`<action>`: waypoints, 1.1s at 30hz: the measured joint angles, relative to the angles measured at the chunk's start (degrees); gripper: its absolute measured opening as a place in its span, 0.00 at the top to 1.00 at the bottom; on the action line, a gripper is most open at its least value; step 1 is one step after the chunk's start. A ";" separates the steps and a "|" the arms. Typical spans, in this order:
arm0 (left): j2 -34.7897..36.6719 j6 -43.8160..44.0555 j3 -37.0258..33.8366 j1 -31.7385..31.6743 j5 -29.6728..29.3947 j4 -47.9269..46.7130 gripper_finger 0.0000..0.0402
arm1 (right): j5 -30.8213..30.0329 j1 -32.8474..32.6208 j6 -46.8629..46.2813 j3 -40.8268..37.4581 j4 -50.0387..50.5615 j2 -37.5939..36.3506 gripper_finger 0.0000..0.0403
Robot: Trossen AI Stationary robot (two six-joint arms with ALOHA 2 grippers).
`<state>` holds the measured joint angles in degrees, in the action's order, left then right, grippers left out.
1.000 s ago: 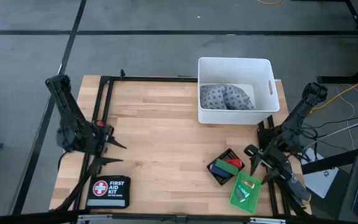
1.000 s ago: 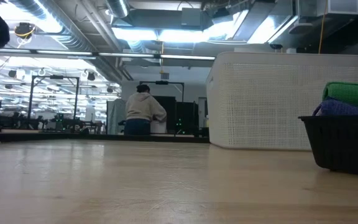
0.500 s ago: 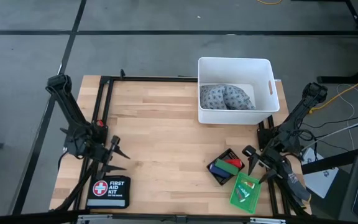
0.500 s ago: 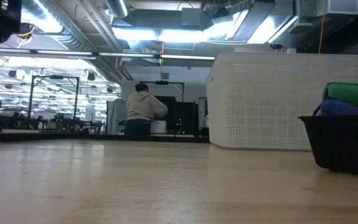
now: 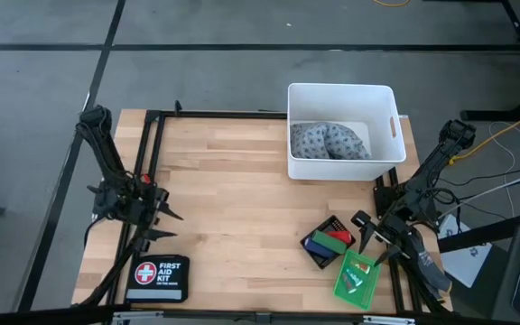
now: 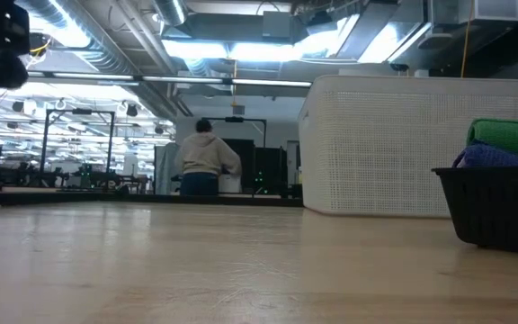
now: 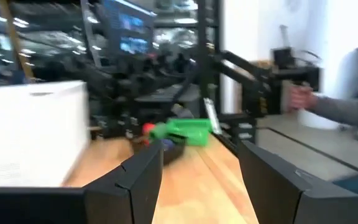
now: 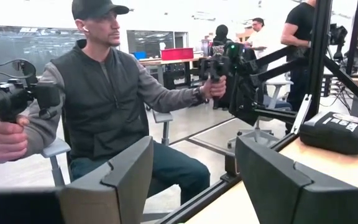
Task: Pick & Place Medicine items
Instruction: Return to Home Position
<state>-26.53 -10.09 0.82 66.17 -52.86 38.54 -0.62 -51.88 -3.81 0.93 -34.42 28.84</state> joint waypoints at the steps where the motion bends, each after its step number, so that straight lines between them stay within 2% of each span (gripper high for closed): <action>1: 2.32 -1.30 -0.01 0.77 -2.35 -0.54 0.49 | 0.00 0.00 -0.11 0.00 0.10 0.02 0.43; 4: 10.89 -5.57 -0.05 3.66 -8.86 -3.55 0.48 | 0.00 0.00 -0.07 0.00 0.08 0.00 0.43; 9: 26.33 -13.16 -0.13 8.26 -4.56 -9.23 0.48 | 0.00 0.00 -0.24 0.00 -0.05 0.01 0.43; 10: 26.19 -13.66 -0.07 8.75 -4.21 -10.13 0.48 | 0.00 0.00 -0.22 0.00 -0.08 0.00 0.43; 12: 24.54 -13.42 -0.02 9.08 -7.14 -10.15 0.49 | 0.02 -0.02 0.21 0.00 0.16 0.02 0.43; 17: 24.50 -3.40 -0.17 9.18 -6.24 -19.53 0.49 | -0.14 0.05 0.69 0.02 5.25 0.17 0.43; 20: 24.49 2.48 -0.17 9.15 -5.87 -23.39 0.49 | -2.20 0.09 -0.16 0.02 7.30 0.17 0.43; 24: 24.45 3.48 -0.17 9.11 -6.13 -24.20 0.48 | -2.31 0.09 2.23 -0.07 5.68 -1.16 0.43; 27: 24.49 2.79 -0.17 9.11 -5.98 -23.46 0.48 | 6.21 0.09 9.02 0.01 1.87 -6.46 0.43; 29: 24.49 3.06 -0.20 9.11 -5.85 -23.50 0.49 | 8.93 0.07 10.17 0.02 4.09 -11.16 0.43; 31: 24.44 3.52 -0.20 9.11 -5.66 -23.66 0.49 | 6.13 0.09 8.53 0.02 8.21 -16.36 0.43; 33: 24.46 3.48 -0.22 9.11 -4.44 -23.64 0.49 | 0.75 0.09 8.03 0.02 10.58 -21.54 0.43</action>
<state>-2.07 -6.61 0.60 75.29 -57.30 14.90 0.13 -51.79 4.22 0.95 -23.85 7.30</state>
